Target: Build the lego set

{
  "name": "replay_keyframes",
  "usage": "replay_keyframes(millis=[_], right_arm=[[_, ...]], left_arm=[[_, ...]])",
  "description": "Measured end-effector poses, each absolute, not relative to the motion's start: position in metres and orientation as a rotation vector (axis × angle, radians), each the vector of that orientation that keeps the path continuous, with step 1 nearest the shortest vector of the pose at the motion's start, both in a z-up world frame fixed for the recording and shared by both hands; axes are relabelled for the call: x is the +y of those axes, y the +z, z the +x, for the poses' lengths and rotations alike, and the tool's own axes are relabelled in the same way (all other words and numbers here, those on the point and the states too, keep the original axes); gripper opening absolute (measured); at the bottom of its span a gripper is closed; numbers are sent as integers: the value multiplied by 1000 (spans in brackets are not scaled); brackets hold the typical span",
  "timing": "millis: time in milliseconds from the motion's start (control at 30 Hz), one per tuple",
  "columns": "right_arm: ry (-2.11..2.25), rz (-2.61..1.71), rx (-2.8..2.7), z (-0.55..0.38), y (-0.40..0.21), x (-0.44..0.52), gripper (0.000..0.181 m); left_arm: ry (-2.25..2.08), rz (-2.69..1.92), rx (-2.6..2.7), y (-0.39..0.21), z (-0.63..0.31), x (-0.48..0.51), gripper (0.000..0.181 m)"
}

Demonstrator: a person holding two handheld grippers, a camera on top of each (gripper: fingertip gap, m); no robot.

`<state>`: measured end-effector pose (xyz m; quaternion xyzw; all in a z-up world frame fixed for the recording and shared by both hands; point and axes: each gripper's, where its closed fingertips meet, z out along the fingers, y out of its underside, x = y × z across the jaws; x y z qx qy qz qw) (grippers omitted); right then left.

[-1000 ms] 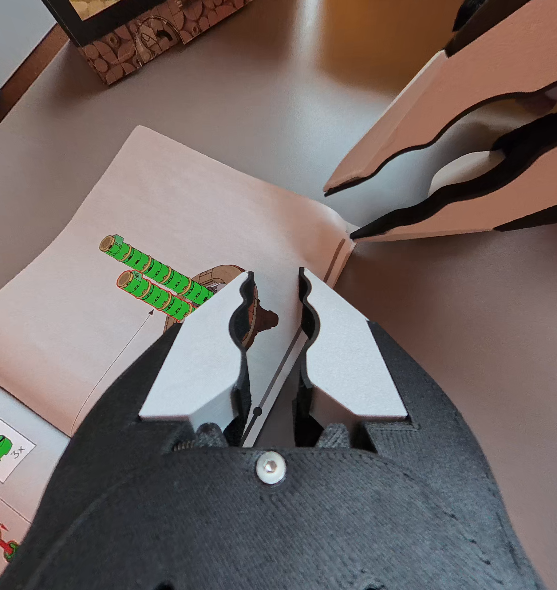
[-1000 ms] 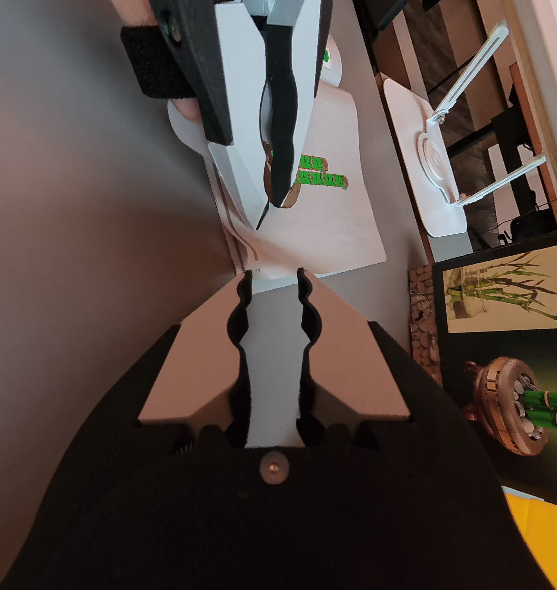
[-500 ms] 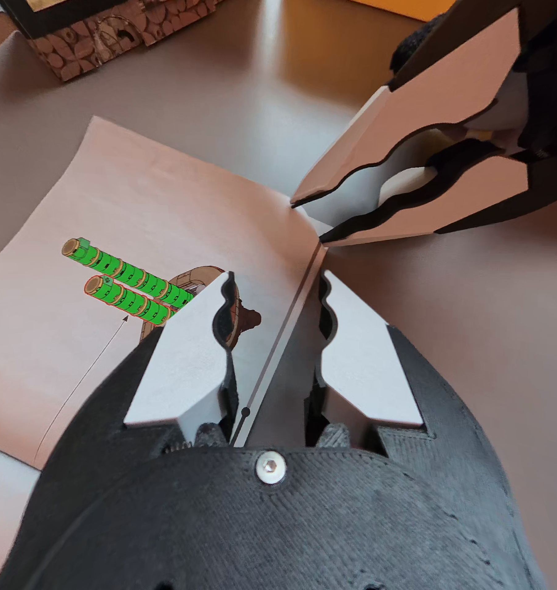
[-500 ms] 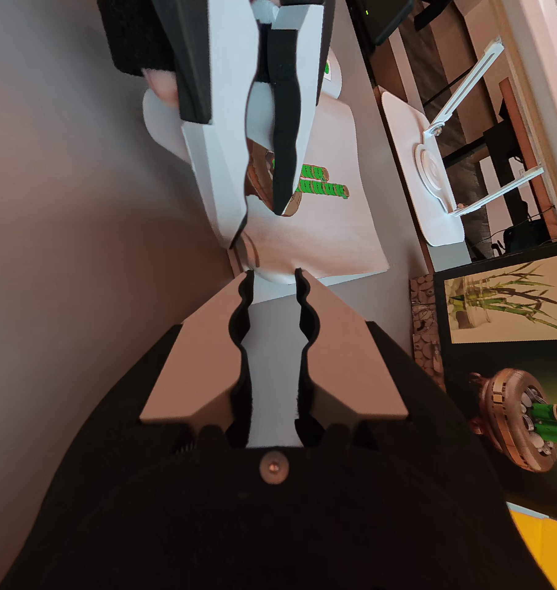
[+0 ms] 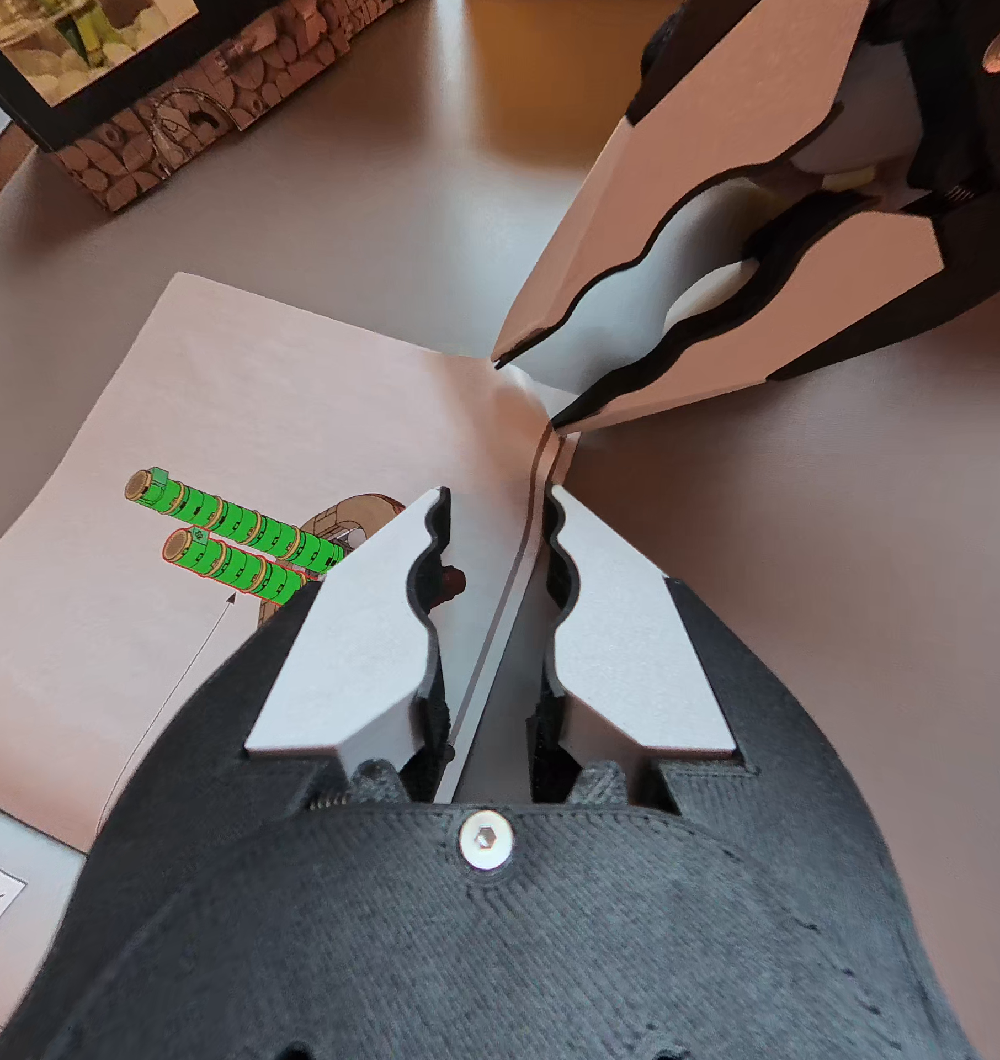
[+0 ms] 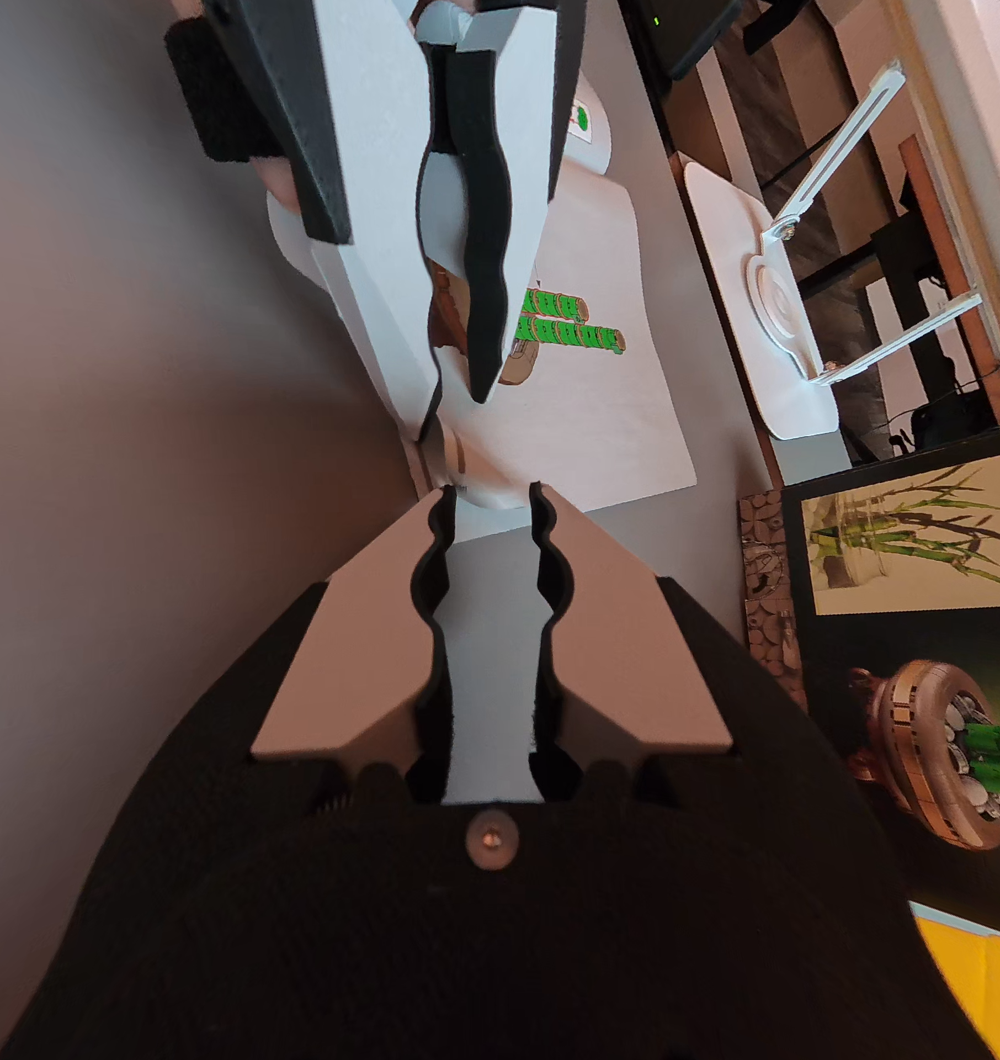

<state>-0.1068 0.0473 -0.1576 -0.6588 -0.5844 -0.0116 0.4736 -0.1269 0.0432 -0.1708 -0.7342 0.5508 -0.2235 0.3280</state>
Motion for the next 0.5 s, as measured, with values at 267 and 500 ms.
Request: replay_keyframes(millis=[267,500], right_arm=[[45,-1624,-1354,-97,-151,51,28],[179,-1519,-1395,-111,-149,49,35]], left_arm=[[-627,-1930,1407,-170,-129,46,20],[-605,-1912,1417,-170,-129,45,21]])
